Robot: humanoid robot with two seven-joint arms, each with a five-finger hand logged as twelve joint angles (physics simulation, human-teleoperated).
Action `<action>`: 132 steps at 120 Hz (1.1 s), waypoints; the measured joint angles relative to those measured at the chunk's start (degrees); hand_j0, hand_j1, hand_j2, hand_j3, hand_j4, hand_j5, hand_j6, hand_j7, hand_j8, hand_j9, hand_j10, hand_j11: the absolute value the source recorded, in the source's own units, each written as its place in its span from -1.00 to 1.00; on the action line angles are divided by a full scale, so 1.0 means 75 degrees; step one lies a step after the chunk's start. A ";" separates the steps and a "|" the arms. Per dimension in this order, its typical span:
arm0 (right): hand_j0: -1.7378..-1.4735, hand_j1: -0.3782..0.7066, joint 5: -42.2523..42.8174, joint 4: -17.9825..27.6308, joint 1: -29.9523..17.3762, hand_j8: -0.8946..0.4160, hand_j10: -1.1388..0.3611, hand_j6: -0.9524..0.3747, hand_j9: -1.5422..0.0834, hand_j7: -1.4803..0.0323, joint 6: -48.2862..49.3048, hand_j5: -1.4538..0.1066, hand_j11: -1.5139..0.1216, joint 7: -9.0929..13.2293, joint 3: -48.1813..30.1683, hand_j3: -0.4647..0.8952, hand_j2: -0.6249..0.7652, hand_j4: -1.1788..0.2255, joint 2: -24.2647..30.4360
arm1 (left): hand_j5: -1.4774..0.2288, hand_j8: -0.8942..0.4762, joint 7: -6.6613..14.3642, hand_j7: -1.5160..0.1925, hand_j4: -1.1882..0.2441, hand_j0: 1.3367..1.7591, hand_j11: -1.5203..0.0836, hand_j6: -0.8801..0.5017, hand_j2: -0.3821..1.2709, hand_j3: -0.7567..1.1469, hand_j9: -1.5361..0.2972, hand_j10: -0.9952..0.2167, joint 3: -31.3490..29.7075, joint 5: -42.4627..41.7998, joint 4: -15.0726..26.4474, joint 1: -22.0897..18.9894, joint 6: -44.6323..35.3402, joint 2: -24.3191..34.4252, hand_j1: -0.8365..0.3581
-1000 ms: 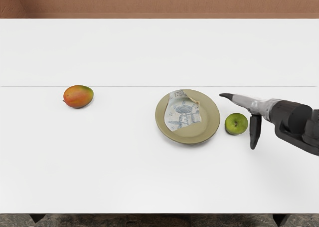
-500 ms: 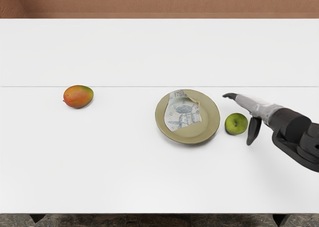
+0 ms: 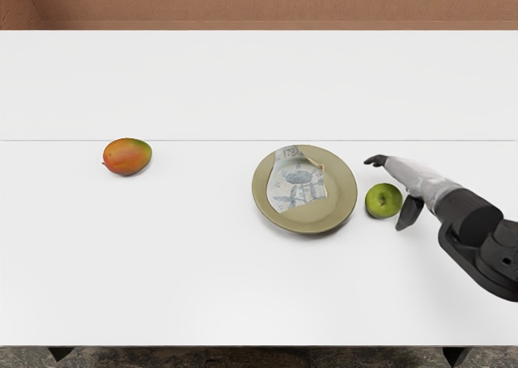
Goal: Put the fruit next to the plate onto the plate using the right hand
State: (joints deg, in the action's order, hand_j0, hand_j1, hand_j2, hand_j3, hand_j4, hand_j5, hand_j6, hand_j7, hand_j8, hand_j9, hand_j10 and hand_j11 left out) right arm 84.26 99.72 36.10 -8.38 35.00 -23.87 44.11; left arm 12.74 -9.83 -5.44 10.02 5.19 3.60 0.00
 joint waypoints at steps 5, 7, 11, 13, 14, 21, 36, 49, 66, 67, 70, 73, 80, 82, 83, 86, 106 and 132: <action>-0.40 -0.50 0.0032 -0.0013 -0.0004 0.05 0.24 0.12 0.57 0.61 0.0047 0.53 0.53 0.0000 0.0010 -0.32 -0.15 0.38 0.0005 | 0.73 0.30 0.0000 0.77 0.66 0.52 0.90 0.27 -0.54 -0.21 0.68 0.64 0.0000 0.0000 0.0000 0.0000 0.0000 0.0000 0.98; -0.40 -0.50 0.0048 -0.0017 -0.0003 0.05 0.24 0.12 0.57 0.61 0.0076 0.53 0.53 0.0000 0.0013 -0.32 -0.15 0.38 0.0005 | 0.73 0.30 0.0000 0.77 0.66 0.52 0.90 0.27 -0.54 -0.21 0.68 0.64 0.0000 0.0000 0.0000 0.0000 0.0000 0.0000 0.98; -0.40 -0.50 0.0081 -0.0024 -0.0002 0.05 0.24 0.12 0.57 0.61 0.0135 0.53 0.53 0.0000 0.0016 -0.32 -0.15 0.38 -0.0002 | 0.73 0.30 0.0000 0.77 0.66 0.52 0.90 0.27 -0.54 -0.21 0.68 0.64 0.0000 0.0000 0.0000 0.0000 0.0000 0.0000 0.98; -0.40 -0.50 0.0095 -0.0027 -0.0002 0.05 0.24 0.12 0.57 0.61 0.0159 0.53 0.53 0.0000 0.0016 -0.32 -0.15 0.38 -0.0007 | 0.73 0.30 0.0000 0.77 0.66 0.52 0.90 0.27 -0.54 -0.21 0.68 0.64 0.0000 0.0000 0.0000 0.0000 0.0000 0.0000 0.98; -0.40 -0.50 0.0101 -0.0028 -0.0002 0.05 0.24 0.12 0.57 0.61 0.0170 0.53 0.53 0.0000 0.0015 -0.32 -0.15 0.38 -0.0009 | 0.73 0.30 0.0000 0.77 0.66 0.52 0.90 0.27 -0.54 -0.21 0.68 0.64 0.0000 0.0000 0.0000 0.0000 0.0000 0.0000 0.98; -0.40 -0.50 0.0133 -0.0030 -0.0001 0.05 0.24 0.12 0.57 0.61 0.0223 0.53 0.53 0.0000 0.0005 -0.32 -0.15 0.38 -0.0020 | 0.73 0.30 0.0000 0.77 0.66 0.52 0.90 0.27 -0.54 -0.21 0.68 0.64 0.0000 0.0000 0.0000 0.0000 0.0000 0.0000 0.98; -0.40 -0.48 0.0166 -0.0030 0.0000 0.03 0.23 0.11 0.56 0.60 0.0244 0.51 0.52 0.0000 -0.0020 -0.32 -0.16 0.37 -0.0030 | 0.73 0.30 0.0000 0.77 0.66 0.52 0.90 0.27 -0.54 -0.21 0.68 0.64 0.0000 0.0000 0.0000 0.0000 0.0000 0.0000 0.98; -0.40 -0.43 0.0179 -0.0026 -0.0005 -0.01 0.20 0.07 0.52 0.55 0.0230 0.47 0.47 0.0000 -0.0032 -0.32 -0.16 0.33 -0.0033 | 0.73 0.30 0.0000 0.77 0.66 0.52 0.90 0.27 -0.54 -0.21 0.68 0.64 0.0000 0.0000 0.0000 0.0000 0.0001 0.0000 0.98; -0.40 -0.30 0.0185 -0.0007 -0.0036 -0.09 0.12 -0.02 0.43 0.45 0.0204 0.37 0.38 0.0000 -0.0052 -0.32 -0.18 0.25 -0.0034 | 0.73 0.30 0.0000 0.77 0.66 0.52 0.90 0.27 -0.54 -0.21 0.68 0.64 0.0000 0.0000 0.0000 0.0000 0.0000 0.0000 0.98; -0.40 -0.29 0.0185 -0.0006 -0.0040 -0.10 0.12 -0.02 0.42 0.45 0.0201 0.37 0.38 0.0000 -0.0055 -0.32 -0.18 0.25 -0.0034 | 0.73 0.30 0.0000 0.77 0.66 0.52 0.90 0.27 -0.54 -0.21 0.68 0.64 0.0000 0.0000 0.0000 0.0000 0.0000 0.0000 0.98; -0.40 -0.27 0.0185 -0.0005 -0.0052 -0.11 0.10 -0.04 0.40 0.43 0.0191 0.35 0.36 0.0000 -0.0061 -0.32 -0.18 0.23 -0.0034 | 0.73 0.30 0.0000 0.77 0.66 0.52 0.90 0.27 -0.54 -0.21 0.68 0.64 0.0000 0.0000 0.0000 0.0000 0.0000 0.0000 0.98; -0.40 -0.25 0.0186 -0.0006 -0.0061 -0.13 0.09 -0.05 0.39 0.41 0.0182 0.33 0.35 0.0000 -0.0067 -0.32 -0.19 0.22 -0.0034 | 0.73 0.30 0.0000 0.77 0.66 0.52 0.90 0.27 -0.54 -0.21 0.68 0.64 0.0000 0.0000 0.0000 0.0000 0.0000 0.0000 0.98; -0.40 -0.20 0.0186 -0.0003 -0.0080 -0.16 0.06 -0.09 0.35 0.37 0.0157 0.29 0.31 0.0000 -0.0075 -0.32 -0.19 0.19 -0.0034 | 0.73 0.30 0.0000 0.77 0.66 0.52 0.90 0.27 -0.54 -0.21 0.68 0.64 0.0000 0.0000 0.0000 0.0000 0.0002 0.0000 0.98; -0.40 -0.19 0.0186 -0.0003 -0.0089 -0.17 0.05 -0.10 0.34 0.36 0.0152 0.29 0.30 0.0000 -0.0076 -0.32 -0.19 0.18 -0.0036 | 0.73 0.30 0.0000 0.77 0.66 0.52 0.90 0.27 -0.54 -0.21 0.68 0.64 0.0000 -0.0001 0.0000 0.0000 0.0002 0.0000 0.98; -0.40 -0.18 0.0186 -0.0003 -0.0093 -0.18 0.05 -0.10 0.34 0.36 0.0149 0.28 0.30 0.0000 -0.0077 -0.32 -0.20 0.18 -0.0038 | 0.73 0.30 0.0000 0.77 0.66 0.52 0.90 0.27 -0.54 -0.21 0.68 0.64 0.0000 0.0000 0.0000 0.0000 0.0001 0.0000 0.98; -0.40 -0.16 0.0186 -0.0001 -0.0103 -0.19 0.04 -0.11 0.33 0.35 0.0142 0.27 0.29 0.0000 -0.0079 -0.32 -0.20 0.17 -0.0050 | 0.73 0.30 0.0000 0.77 0.66 0.52 0.90 0.27 -0.54 -0.21 0.68 0.64 0.0000 0.0000 0.0000 0.0000 0.0001 0.0000 0.98; -0.39 -0.11 0.0189 0.0003 -0.0133 -0.23 0.00 -0.15 0.28 0.30 0.0119 0.22 0.24 0.0002 -0.0085 -0.32 -0.19 0.13 -0.0109 | 0.73 0.30 0.0000 0.77 0.66 0.52 0.90 0.27 -0.54 -0.20 0.68 0.64 0.0000 0.0000 0.0000 0.0000 0.0000 0.0000 0.98; -0.40 -0.07 0.0188 -0.0007 -0.0179 -0.25 -0.02 -0.18 0.26 0.27 0.0111 0.19 0.21 0.0000 -0.0086 -0.32 -0.20 0.10 -0.0193 | 0.73 0.30 0.0000 0.77 0.66 0.52 0.90 0.27 -0.54 -0.20 0.68 0.64 0.0000 0.0001 0.0000 0.0000 0.0000 0.0000 0.98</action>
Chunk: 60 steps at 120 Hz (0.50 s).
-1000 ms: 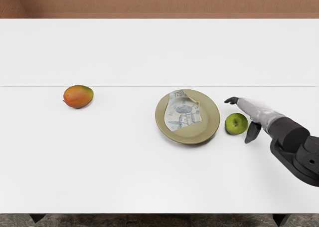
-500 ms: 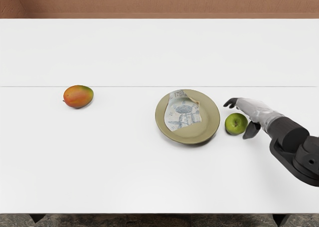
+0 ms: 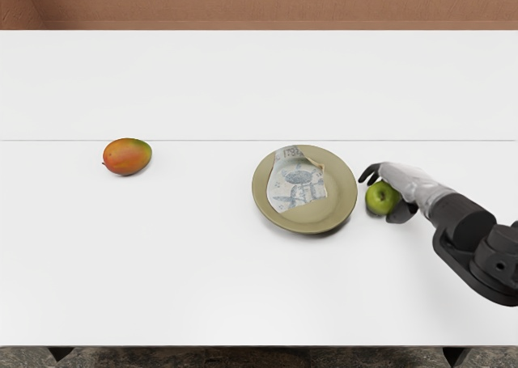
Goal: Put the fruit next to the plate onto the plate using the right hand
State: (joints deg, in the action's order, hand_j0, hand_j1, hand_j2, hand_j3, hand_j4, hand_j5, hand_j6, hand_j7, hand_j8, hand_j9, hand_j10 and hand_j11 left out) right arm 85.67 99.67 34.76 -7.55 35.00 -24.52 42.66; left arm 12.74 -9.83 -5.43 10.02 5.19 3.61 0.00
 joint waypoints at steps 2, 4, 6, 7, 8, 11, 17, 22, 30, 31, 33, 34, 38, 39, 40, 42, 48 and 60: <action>-0.40 -0.07 0.0000 -0.0002 -0.0005 -0.25 -0.02 -0.18 0.25 0.27 0.0000 0.19 0.21 0.0000 0.0000 -0.32 -0.21 0.10 -0.0001 | 0.73 0.30 0.0000 0.77 0.66 0.52 0.90 0.27 -0.54 -0.20 0.68 0.64 0.0000 0.0001 0.0000 0.0000 0.0000 0.0000 0.98; -0.40 -0.06 0.0000 -0.0003 -0.0010 -0.26 -0.02 -0.18 0.25 0.26 0.0000 0.19 0.21 0.0000 0.0000 -0.32 -0.21 0.10 -0.0001 | 0.73 0.30 0.0000 0.77 0.66 0.52 0.90 0.27 -0.54 -0.20 0.68 0.64 0.0000 0.0000 0.0000 0.0000 0.0000 0.0000 0.98; -0.40 -0.06 0.0000 -0.0004 -0.0015 -0.26 -0.02 -0.18 0.25 0.26 -0.0001 0.19 0.21 0.0000 0.0000 -0.32 -0.21 0.10 -0.0001 | 0.73 0.30 0.0000 0.77 0.66 0.52 0.90 0.27 -0.54 -0.20 0.68 0.64 0.0000 0.0000 0.0000 0.0000 0.0000 0.0000 0.98; -0.40 -0.06 0.0000 -0.0005 -0.0017 -0.26 -0.03 -0.18 0.25 0.26 -0.0001 0.19 0.21 0.0000 -0.0001 -0.32 -0.21 0.10 0.0000 | 0.73 0.30 0.0000 0.77 0.66 0.52 0.90 0.27 -0.54 -0.20 0.68 0.64 0.0000 0.0000 0.0000 0.0000 0.0000 0.0000 0.98; -0.40 -0.05 0.0000 -0.0005 -0.0019 -0.26 -0.03 -0.19 0.25 0.26 -0.0001 0.18 0.20 0.0000 -0.0003 -0.32 -0.21 0.09 0.0000 | 0.73 0.30 0.0000 0.77 0.66 0.52 0.90 0.27 -0.54 -0.21 0.68 0.64 0.0000 0.0000 0.0000 0.0000 0.0000 0.0000 0.98; -0.40 -0.04 0.0000 -0.0007 -0.0032 -0.27 -0.04 -0.20 0.23 0.24 -0.0001 0.17 0.19 0.0000 -0.0015 -0.32 -0.21 0.08 0.0002 | 0.73 0.30 0.0000 0.77 0.66 0.52 0.90 0.27 -0.54 -0.20 0.68 0.64 0.0000 -0.0001 0.0000 0.0000 0.0000 0.0000 0.98; -0.40 0.00 0.0001 -0.0008 -0.0071 -0.28 -0.07 -0.23 0.20 0.21 -0.0001 0.14 0.16 -0.0001 -0.0056 -0.32 -0.21 0.05 0.0003 | 0.73 0.30 0.0000 0.77 0.66 0.52 0.90 0.27 -0.54 -0.21 0.68 0.64 0.0000 -0.0001 0.0000 0.0000 0.0000 0.0000 0.98; -0.39 0.02 -0.0001 -0.0007 -0.0105 -0.27 -0.09 -0.24 0.17 0.18 0.0000 0.10 0.13 -0.0001 -0.0106 -0.32 -0.17 0.03 0.0005 | 0.73 0.30 0.0000 0.77 0.66 0.52 0.90 0.27 -0.54 -0.21 0.68 0.64 0.0000 -0.0001 0.0000 0.0000 0.0000 0.0000 0.98; -0.39 0.05 0.0001 -0.0004 -0.0154 -0.26 -0.13 -0.25 0.11 0.12 0.0001 0.05 0.07 0.0000 -0.0169 -0.32 -0.08 -0.02 0.0012 | 0.73 0.30 0.0000 0.77 0.66 0.52 0.90 0.27 -0.54 -0.21 0.68 0.64 0.0000 -0.0001 0.0000 0.0000 0.0000 0.0000 0.98; -0.39 0.05 0.0001 -0.0004 -0.0159 -0.26 -0.14 -0.25 0.11 0.11 0.0001 0.04 0.07 0.0000 -0.0175 -0.32 -0.08 -0.03 0.0012 | 0.73 0.30 0.0000 0.77 0.66 0.52 0.90 0.27 -0.54 -0.21 0.68 0.64 0.0000 -0.0001 0.0000 0.0000 0.0000 0.0000 0.98; -0.39 0.06 0.0003 -0.0003 -0.0168 -0.26 -0.15 -0.25 0.09 0.09 0.0001 0.03 0.05 0.0000 -0.0186 -0.32 -0.06 -0.04 0.0013 | 0.73 0.30 0.0000 0.77 0.66 0.52 0.90 0.27 -0.54 -0.21 0.68 0.64 0.0000 -0.0001 0.0000 0.0000 0.0000 0.0000 0.98; -0.39 0.06 0.0004 -0.0003 -0.0173 -0.26 -0.16 -0.24 0.08 0.09 0.0001 0.02 0.04 0.0000 -0.0191 -0.32 -0.05 -0.05 0.0013 | 0.73 0.30 0.0000 0.77 0.66 0.52 0.90 0.27 -0.54 -0.21 0.68 0.64 0.0000 -0.0001 0.0000 0.0000 0.0000 0.0000 0.98; -0.38 0.06 0.0003 -0.0002 -0.0187 -0.25 -0.18 -0.24 0.06 0.06 0.0001 -0.01 0.01 0.0000 -0.0206 -0.32 -0.02 -0.07 0.0015 | 0.73 0.30 0.0000 0.77 0.66 0.52 0.90 0.27 -0.54 -0.21 0.68 0.64 0.0000 -0.0002 0.0000 0.0000 0.0000 0.0000 0.98; -0.38 0.06 0.0002 -0.0002 -0.0190 -0.25 -0.19 -0.24 0.05 0.05 0.0001 -0.02 0.01 0.0000 -0.0209 -0.32 0.00 -0.08 0.0015 | 0.73 0.30 0.0000 0.77 0.66 0.52 0.90 0.27 -0.54 -0.21 0.68 0.64 0.0000 -0.0002 0.0000 0.0000 0.0000 0.0000 0.98; -0.38 0.07 0.0002 -0.0002 -0.0194 -0.25 -0.19 -0.25 0.04 0.04 0.0001 -0.03 0.00 0.0000 -0.0212 -0.32 0.01 -0.08 0.0015 | 0.73 0.30 0.0000 0.77 0.66 0.52 0.90 0.27 -0.54 -0.21 0.68 0.64 0.0000 -0.0001 0.0000 0.0000 0.0000 0.0000 0.98; -0.38 0.07 0.0000 -0.0001 -0.0199 -0.25 -0.21 -0.26 0.02 0.03 0.0002 -0.04 -0.02 0.0001 -0.0221 -0.32 0.04 -0.10 0.0017 | 0.73 0.30 0.0000 0.77 0.66 0.52 0.90 0.27 -0.54 -0.21 0.68 0.64 0.0000 -0.0002 0.0000 0.0000 0.0000 0.0000 0.98; -0.37 0.07 0.0005 -0.0003 -0.0215 -0.26 -0.24 -0.29 -0.02 -0.02 0.0005 -0.09 -0.06 0.0000 -0.0254 -0.32 0.09 -0.14 0.0017 | 0.73 0.30 0.0000 0.77 0.66 0.52 0.90 0.27 -0.54 -0.21 0.68 0.64 0.0001 -0.0001 0.0000 0.0000 0.0000 0.0000 0.98; -0.37 0.09 -0.0006 -0.0010 -0.0235 -0.25 -0.24 -0.28 -0.11 -0.12 0.0012 -0.18 -0.15 0.0003 -0.0324 -0.32 0.20 -0.22 0.0018 | 0.73 0.30 0.0000 0.77 0.66 0.52 0.90 0.27 -0.54 -0.21 0.68 0.64 0.0000 -0.0002 0.0000 0.0000 0.0000 0.0000 0.98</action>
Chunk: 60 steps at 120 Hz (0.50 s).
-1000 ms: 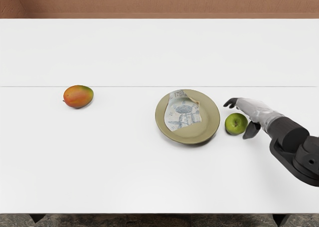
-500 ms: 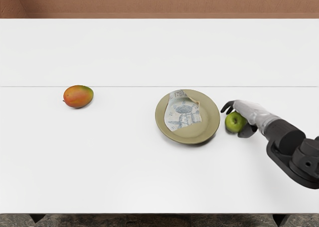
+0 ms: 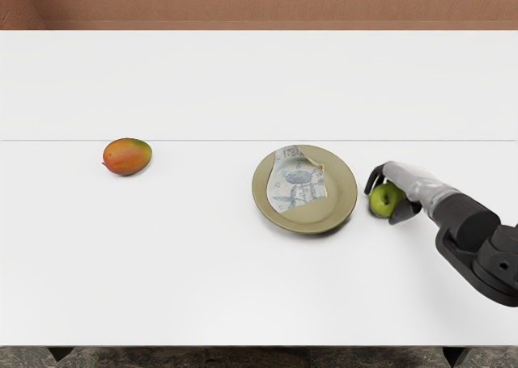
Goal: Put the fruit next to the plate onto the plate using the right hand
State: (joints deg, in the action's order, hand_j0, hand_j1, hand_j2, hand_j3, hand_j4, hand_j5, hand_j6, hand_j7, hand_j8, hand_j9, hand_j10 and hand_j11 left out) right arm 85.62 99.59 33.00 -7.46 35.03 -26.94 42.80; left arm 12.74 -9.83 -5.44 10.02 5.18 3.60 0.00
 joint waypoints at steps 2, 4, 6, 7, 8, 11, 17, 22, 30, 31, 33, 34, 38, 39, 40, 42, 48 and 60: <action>-0.37 0.09 -0.0002 -0.0002 -0.0003 -0.25 -0.24 -0.28 -0.12 -0.13 0.0001 -0.19 -0.17 0.0000 -0.0011 -0.32 0.22 -0.23 0.0000 | 0.73 0.30 0.0000 0.77 0.66 0.52 0.90 0.27 -0.54 -0.21 0.68 0.64 0.0000 0.0000 0.0000 0.0000 0.0000 0.0000 0.98; -0.37 0.09 -0.0003 -0.0004 -0.0005 -0.25 -0.23 -0.28 -0.13 -0.14 0.0002 -0.20 -0.18 0.0001 -0.0021 -0.32 0.23 -0.24 0.0000 | 0.73 0.30 0.0000 0.77 0.66 0.52 0.90 0.27 -0.54 -0.21 0.68 0.64 0.0000 0.0000 0.0000 0.0000 0.0000 0.0000 0.98; -0.37 0.09 -0.0006 -0.0006 -0.0007 -0.25 -0.23 -0.28 -0.15 -0.15 0.0003 -0.21 -0.19 0.0001 -0.0030 -0.32 0.24 -0.24 0.0000 | 0.73 0.30 0.0000 0.77 0.66 0.52 0.90 0.27 -0.54 -0.21 0.68 0.64 0.0000 0.0000 0.0000 0.0000 0.0000 0.0000 0.98; -0.37 0.09 -0.0007 -0.0007 -0.0007 -0.25 -0.23 -0.28 -0.15 -0.16 0.0003 -0.22 -0.20 0.0001 -0.0036 -0.32 0.25 -0.25 0.0000 | 0.73 0.30 0.0000 0.77 0.66 0.52 0.90 0.27 -0.54 -0.21 0.68 0.64 0.0000 0.0000 0.0000 0.0000 0.0000 0.0000 0.98; -0.37 0.09 -0.0009 -0.0009 -0.0008 -0.25 -0.23 -0.28 -0.16 -0.16 0.0003 -0.23 -0.20 0.0001 -0.0044 -0.32 0.26 -0.25 0.0000 | 0.73 0.30 0.0000 0.77 0.66 0.52 0.90 0.27 -0.54 -0.21 0.68 0.64 0.0000 0.0000 0.0000 0.0000 0.0000 0.0000 0.98; -0.36 0.08 -0.0012 -0.0013 -0.0010 -0.24 -0.23 -0.28 -0.17 -0.18 0.0005 -0.24 -0.22 0.0001 -0.0063 -0.32 0.25 -0.27 0.0000 | 0.73 0.30 0.0000 0.77 0.66 0.52 0.90 0.27 -0.54 -0.21 0.68 0.64 0.0000 0.0000 0.0000 0.0000 0.0000 0.0000 0.98; -0.36 0.04 -0.0019 -0.0022 -0.0013 -0.24 -0.22 -0.27 -0.20 -0.21 0.0011 -0.27 -0.25 0.0001 -0.0097 -0.32 0.21 -0.29 0.0000 | 0.73 0.30 0.0000 0.77 0.66 0.52 0.90 0.27 -0.54 -0.20 0.68 0.64 0.0000 0.0001 0.0000 0.0000 0.0000 0.0000 0.98; -0.36 0.02 -0.0027 -0.0028 -0.0015 -0.23 -0.22 -0.26 -0.22 -0.23 0.0022 -0.29 -0.27 0.0001 -0.0143 -0.32 0.17 -0.30 0.0001 | 0.73 0.30 0.0000 0.77 0.66 0.52 0.90 0.27 -0.54 -0.20 0.68 0.64 0.0000 0.0000 0.0000 0.0000 0.0000 0.0000 0.98; -0.36 -0.01 -0.0038 -0.0033 -0.0017 -0.23 -0.22 -0.26 -0.25 -0.25 0.0045 -0.32 -0.30 0.0001 -0.0248 -0.32 0.13 -0.30 0.0011 | 0.73 0.30 0.0000 0.77 0.66 0.52 0.90 0.27 -0.54 -0.20 0.68 0.64 0.0000 0.0000 0.0000 0.0000 0.0000 0.0000 0.98; -0.36 -0.02 -0.0039 -0.0033 -0.0017 -0.23 -0.22 -0.26 -0.25 -0.25 0.0049 -0.32 -0.30 0.0001 -0.0265 -0.32 0.12 -0.30 0.0012 | 0.73 0.30 0.0000 0.77 0.66 0.52 0.90 0.27 -0.54 -0.20 0.68 0.64 0.0000 0.0000 0.0000 0.0000 0.0000 0.0000 0.98; -0.36 -0.02 -0.0041 -0.0034 -0.0016 -0.23 -0.22 -0.27 -0.25 -0.25 0.0055 -0.32 -0.31 0.0001 -0.0298 -0.32 0.12 -0.30 0.0013 | 0.73 0.30 0.0000 0.77 0.66 0.52 0.90 0.27 -0.54 -0.20 0.68 0.64 0.0000 0.0000 0.0000 0.0000 0.0000 0.0000 0.98; -0.35 -0.03 -0.0041 -0.0035 -0.0015 -0.23 -0.22 -0.27 -0.25 -0.26 0.0057 -0.32 -0.31 0.0002 -0.0313 -0.32 0.11 -0.30 0.0014 | 0.73 0.30 0.0000 0.77 0.66 0.52 0.90 0.27 -0.54 -0.20 0.68 0.64 0.0000 0.0000 0.0000 0.0000 0.0000 0.0000 0.98; -0.35 -0.02 -0.0043 -0.0035 -0.0013 -0.24 -0.22 -0.28 -0.26 -0.26 0.0067 -0.33 -0.31 0.0002 -0.0390 -0.32 0.14 -0.31 0.0016 | 0.73 0.30 0.0000 0.77 0.66 0.52 0.90 0.27 -0.54 -0.20 0.68 0.64 0.0000 0.0000 0.0000 0.0000 0.0000 0.0000 0.98; -0.35 -0.02 -0.0043 -0.0035 -0.0013 -0.24 -0.22 -0.28 -0.26 -0.26 0.0070 -0.33 -0.31 0.0003 -0.0409 -0.32 0.14 -0.31 0.0017 | 0.73 0.30 0.0000 0.77 0.66 0.52 0.90 0.27 -0.54 -0.20 0.68 0.64 0.0000 0.0000 0.0000 0.0000 0.0000 0.0000 0.98; -0.35 -0.02 -0.0044 -0.0035 -0.0012 -0.24 -0.22 -0.28 -0.26 -0.27 0.0072 -0.33 -0.31 0.0003 -0.0427 -0.32 0.14 -0.31 0.0017 | 0.73 0.30 0.0000 0.77 0.66 0.52 0.90 0.27 -0.54 -0.20 0.68 0.64 0.0000 0.0000 0.0000 0.0000 0.0000 0.0000 0.98; -0.35 -0.01 -0.0044 -0.0036 -0.0011 -0.24 -0.22 -0.28 -0.26 -0.27 0.0076 -0.33 -0.31 0.0004 -0.0459 -0.32 0.15 -0.31 0.0018 | 0.73 0.30 0.0000 0.77 0.66 0.52 0.90 0.27 -0.54 -0.20 0.68 0.64 0.0000 0.0000 0.0000 0.0000 0.0000 0.0000 0.98; -0.35 -0.02 -0.0044 -0.0036 -0.0009 -0.24 -0.23 -0.29 -0.26 -0.27 0.0087 -0.33 -0.32 0.0006 -0.0545 -0.32 0.16 -0.32 0.0020 | 0.73 0.30 0.0000 0.77 0.66 0.52 0.90 0.27 -0.54 -0.20 0.68 0.64 0.0000 0.0000 0.0000 0.0000 0.0000 0.0000 0.98; -0.35 -0.05 -0.0042 -0.0030 -0.0004 -0.25 -0.23 -0.29 -0.26 -0.27 0.0111 -0.33 -0.31 0.0010 -0.0759 -0.32 0.09 -0.32 0.0019 | 0.73 0.30 0.0000 0.77 0.66 0.52 0.90 0.27 -0.54 -0.20 0.68 0.64 0.0000 0.0000 0.0000 0.0000 0.0001 0.0000 0.98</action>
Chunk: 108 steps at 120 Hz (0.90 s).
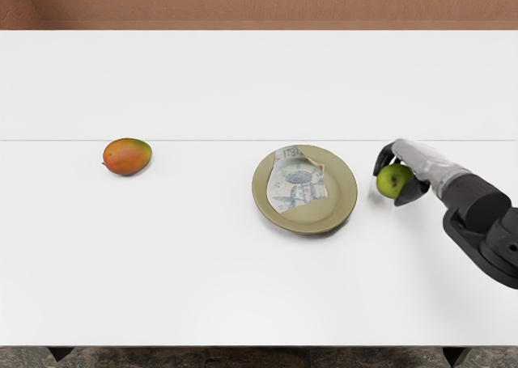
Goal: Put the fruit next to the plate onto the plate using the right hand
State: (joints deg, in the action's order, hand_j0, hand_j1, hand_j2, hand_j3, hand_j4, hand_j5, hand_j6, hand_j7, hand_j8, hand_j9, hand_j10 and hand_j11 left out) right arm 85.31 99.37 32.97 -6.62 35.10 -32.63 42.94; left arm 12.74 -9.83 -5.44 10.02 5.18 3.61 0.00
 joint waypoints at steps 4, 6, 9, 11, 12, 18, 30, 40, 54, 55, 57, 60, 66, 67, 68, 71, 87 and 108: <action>-0.35 -0.06 0.0002 0.0004 0.0008 -0.26 -0.24 -0.29 -0.26 -0.27 0.0013 -0.33 -0.31 0.0001 -0.0065 -0.32 0.08 -0.33 -0.0009 | 0.73 0.30 0.0000 0.77 0.66 0.52 0.90 0.27 -0.54 -0.20 0.68 0.64 0.0000 0.0000 0.0000 0.0000 0.0000 0.0000 0.98; -0.35 -0.07 0.0002 0.0008 0.0017 -0.26 -0.24 -0.30 -0.26 -0.27 0.0019 -0.33 -0.31 0.0001 -0.0092 -0.32 0.07 -0.33 -0.0018 | 0.73 0.30 0.0000 0.77 0.66 0.52 0.90 0.27 -0.54 -0.20 0.68 0.64 0.0000 0.0000 0.0000 0.0000 0.0000 0.0000 0.98; -0.35 -0.08 0.0004 0.0012 0.0031 -0.26 -0.24 -0.30 -0.26 -0.27 0.0026 -0.33 -0.31 0.0002 -0.0124 -0.32 0.06 -0.34 -0.0040 | 0.73 0.30 0.0000 0.77 0.66 0.52 0.90 0.27 -0.54 -0.20 0.68 0.64 0.0000 0.0000 0.0000 0.0000 0.0000 0.0000 0.98; -0.35 -0.08 0.0005 0.0016 0.0041 -0.26 -0.24 -0.30 -0.25 -0.27 0.0030 -0.33 -0.31 0.0002 -0.0142 -0.32 0.05 -0.34 -0.0059 | 0.73 0.30 0.0000 0.77 0.66 0.52 0.90 0.27 -0.54 -0.20 0.68 0.64 0.0000 0.0000 0.0000 0.0000 0.0000 0.0000 0.98; -0.35 -0.09 0.0005 0.0017 0.0046 -0.26 -0.24 -0.30 -0.25 -0.27 0.0032 -0.33 -0.31 0.0002 -0.0150 -0.32 0.05 -0.34 -0.0068 | 0.73 0.30 0.0000 0.77 0.66 0.52 0.90 0.27 -0.54 -0.20 0.68 0.64 0.0000 0.0000 0.0000 0.0000 0.0000 0.0000 0.98; -0.34 -0.09 0.0003 0.0038 0.0077 -0.27 -0.25 -0.31 -0.25 -0.27 0.0040 -0.32 -0.31 0.0001 -0.0186 -0.32 0.03 -0.34 -0.0129 | 0.73 0.30 0.0000 0.77 0.66 0.52 0.90 0.27 -0.54 -0.20 0.68 0.64 0.0000 0.0000 0.0000 0.0000 0.0000 0.0000 0.98; -0.35 -0.09 -0.0006 0.0060 0.0188 -0.26 -0.24 -0.31 -0.25 -0.26 0.0079 -0.32 -0.31 -0.0003 -0.0221 -0.32 0.05 -0.33 -0.0339 | 0.73 0.30 0.0000 0.77 0.66 0.52 0.90 0.27 -0.54 -0.20 0.68 0.64 0.0000 0.0000 0.0000 0.0000 0.0000 0.0000 0.98; -0.35 -0.09 -0.0013 0.0070 0.0304 -0.26 -0.24 -0.31 -0.25 -0.25 0.0133 -0.32 -0.31 -0.0005 -0.0233 -0.32 0.04 -0.32 -0.0512 | 0.73 0.30 0.0000 0.77 0.66 0.52 0.90 0.27 -0.54 -0.20 0.68 0.64 0.0000 0.0000 0.0000 0.0000 -0.0001 0.0000 0.98; -0.35 -0.07 -0.0019 0.0079 0.0443 -0.25 -0.23 -0.30 -0.25 -0.25 0.0169 -0.32 -0.31 -0.0005 -0.0239 -0.31 0.08 -0.31 -0.0739 | 0.73 0.30 0.0000 0.77 0.66 0.52 0.90 0.27 -0.54 -0.20 0.68 0.64 -0.0001 0.0002 0.0000 0.0000 -0.0001 0.0000 0.98; -0.36 -0.06 -0.0019 0.0079 0.0451 -0.25 -0.23 -0.30 -0.25 -0.25 0.0171 -0.32 -0.31 -0.0005 -0.0239 -0.31 0.08 -0.31 -0.0755 | 0.73 0.30 0.0000 0.77 0.66 0.52 0.90 0.27 -0.54 -0.20 0.68 0.64 -0.0001 0.0002 0.0000 0.0000 -0.0001 0.0000 0.98; -0.36 -0.06 -0.0020 0.0080 0.0467 -0.25 -0.23 -0.30 -0.25 -0.25 0.0174 -0.32 -0.31 -0.0006 -0.0239 -0.31 0.10 -0.31 -0.0787 | 0.73 0.30 0.0000 0.77 0.66 0.52 0.90 0.27 -0.54 -0.20 0.68 0.64 -0.0001 0.0002 0.0000 0.0000 -0.0001 0.0000 0.98; -0.36 -0.05 -0.0021 0.0080 0.0489 -0.25 -0.23 -0.30 -0.25 -0.25 0.0179 -0.32 -0.31 -0.0006 -0.0239 -0.31 0.10 -0.31 -0.0835 | 0.73 0.30 0.0000 0.77 0.66 0.52 0.90 0.27 -0.54 -0.20 0.68 0.64 -0.0001 0.0001 0.0000 0.0000 -0.0001 0.0000 0.98; -0.36 -0.04 -0.0024 0.0081 0.0527 -0.24 -0.22 -0.29 -0.25 -0.25 0.0190 -0.32 -0.31 -0.0006 -0.0240 -0.31 0.12 -0.31 -0.0933 | 0.73 0.30 0.0000 0.77 0.66 0.52 0.90 0.27 -0.54 -0.20 0.68 0.64 -0.0001 0.0000 0.0000 0.0000 -0.0001 0.0000 0.98; -0.36 -0.03 -0.0025 0.0081 0.0532 -0.24 -0.22 -0.29 -0.25 -0.24 0.0194 -0.32 -0.31 -0.0006 -0.0240 -0.31 0.12 -0.31 -0.0951 | 0.73 0.30 0.0000 0.77 0.66 0.52 0.90 0.27 -0.54 -0.20 0.68 0.64 -0.0001 0.0000 0.0000 0.0000 -0.0001 0.0000 0.98; -0.36 -0.03 -0.0025 0.0081 0.0537 -0.24 -0.22 -0.29 -0.25 -0.24 0.0198 -0.32 -0.31 -0.0006 -0.0240 -0.31 0.12 -0.31 -0.0969 | 0.73 0.30 0.0000 0.77 0.66 0.52 0.90 0.27 -0.54 -0.20 0.68 0.64 -0.0001 0.0000 0.0000 0.0000 -0.0001 0.0000 0.98; -0.36 -0.03 -0.0027 0.0081 0.0550 -0.23 -0.22 -0.29 -0.25 -0.24 0.0208 -0.32 -0.31 -0.0006 -0.0240 -0.31 0.12 -0.30 -0.1027 | 0.73 0.30 0.0000 0.77 0.66 0.52 0.90 0.27 -0.54 -0.20 0.68 0.64 -0.0001 0.0000 0.0000 0.0000 -0.0001 0.0000 0.98; -0.37 -0.04 -0.0038 0.0082 0.0617 -0.22 -0.20 -0.28 -0.25 -0.24 0.0304 -0.33 -0.32 -0.0008 -0.0239 -0.31 0.08 -0.29 -0.1382 | 0.73 0.30 0.0000 0.77 0.66 0.52 0.90 0.27 -0.54 -0.20 0.68 0.64 -0.0001 -0.0001 0.0000 0.0000 -0.0001 0.0000 0.98; -0.37 -0.02 -0.0050 0.0081 0.0645 -0.21 -0.19 -0.26 -0.25 -0.24 0.0412 -0.34 -0.32 -0.0010 -0.0228 -0.31 0.08 -0.27 -0.1805 | 0.73 0.30 0.0001 0.77 0.66 0.52 0.90 0.27 -0.54 -0.20 0.68 0.64 -0.0002 0.0000 0.0000 0.0000 0.0000 0.0000 0.98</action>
State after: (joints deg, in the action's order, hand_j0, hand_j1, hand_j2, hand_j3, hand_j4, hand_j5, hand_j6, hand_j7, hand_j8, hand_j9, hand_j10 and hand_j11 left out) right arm 84.93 99.97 37.81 -3.53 35.02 -34.34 29.40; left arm 12.74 -9.84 -5.45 10.02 5.19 3.61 0.00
